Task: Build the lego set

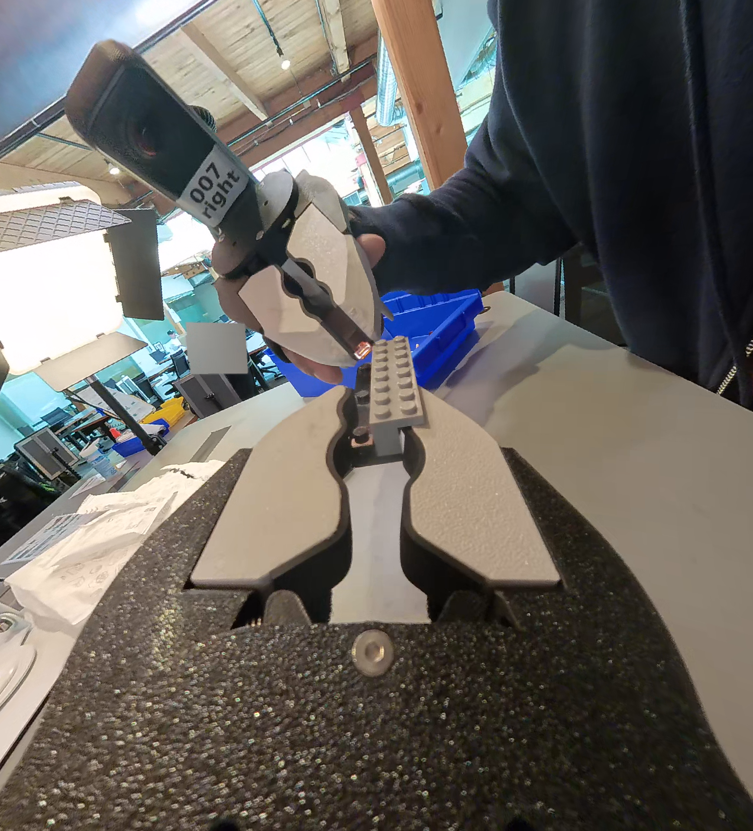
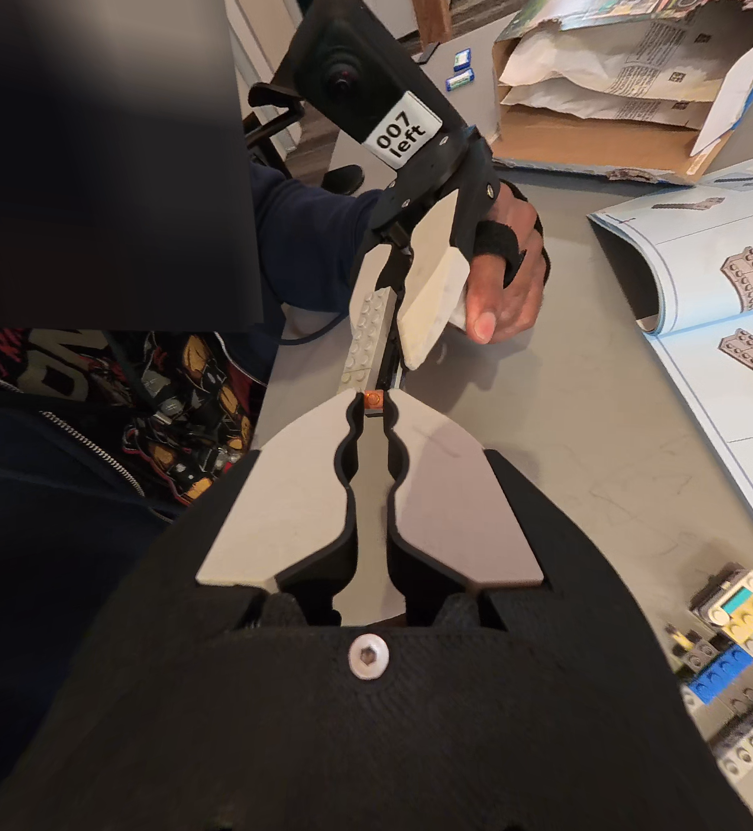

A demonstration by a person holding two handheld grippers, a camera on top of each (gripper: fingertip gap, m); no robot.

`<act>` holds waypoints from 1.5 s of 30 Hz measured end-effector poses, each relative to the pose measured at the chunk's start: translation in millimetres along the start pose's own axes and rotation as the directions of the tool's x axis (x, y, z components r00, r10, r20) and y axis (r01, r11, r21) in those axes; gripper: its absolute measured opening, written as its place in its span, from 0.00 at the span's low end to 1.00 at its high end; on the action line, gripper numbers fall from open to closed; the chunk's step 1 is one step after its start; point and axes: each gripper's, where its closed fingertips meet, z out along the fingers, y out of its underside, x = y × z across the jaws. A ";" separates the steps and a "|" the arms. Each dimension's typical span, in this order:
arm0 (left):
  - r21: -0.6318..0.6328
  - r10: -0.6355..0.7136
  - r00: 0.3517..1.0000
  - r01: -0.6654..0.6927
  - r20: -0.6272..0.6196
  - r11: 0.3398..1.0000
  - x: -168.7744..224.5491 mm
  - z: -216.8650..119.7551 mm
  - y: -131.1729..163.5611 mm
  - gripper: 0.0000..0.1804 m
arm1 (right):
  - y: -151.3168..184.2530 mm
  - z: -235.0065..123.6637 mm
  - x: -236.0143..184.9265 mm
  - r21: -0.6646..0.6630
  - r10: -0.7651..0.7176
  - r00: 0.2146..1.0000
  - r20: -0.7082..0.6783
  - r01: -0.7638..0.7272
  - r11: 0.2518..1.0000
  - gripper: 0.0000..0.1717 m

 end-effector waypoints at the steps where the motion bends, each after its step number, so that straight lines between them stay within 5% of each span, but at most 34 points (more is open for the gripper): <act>1: 0.002 -0.001 1.000 0.001 -0.002 1.000 0.4 0.0 0.0 0.10 | 0.3 0.3 -0.3 0.003 0.010 1.000 0.017 -0.010 1.000 0.04; 21: 0.102 -0.057 0.998 0.058 -0.011 0.993 -0.9 -2.9 -11.6 0.10 | -11.4 0.3 -8.1 0.082 0.061 0.979 0.195 -0.078 0.994 0.05; 36: 0.222 -0.162 0.975 0.194 -0.154 0.956 12.0 -6.7 -29.4 0.10 | -13.1 3.2 -30.3 0.017 -0.297 0.912 0.281 0.305 0.952 0.04; 45: 0.241 -0.206 0.944 0.270 -0.259 0.932 22.9 -8.5 -34.2 0.11 | -16.2 10.9 -42.0 -0.018 -0.382 0.838 0.389 0.421 0.907 0.05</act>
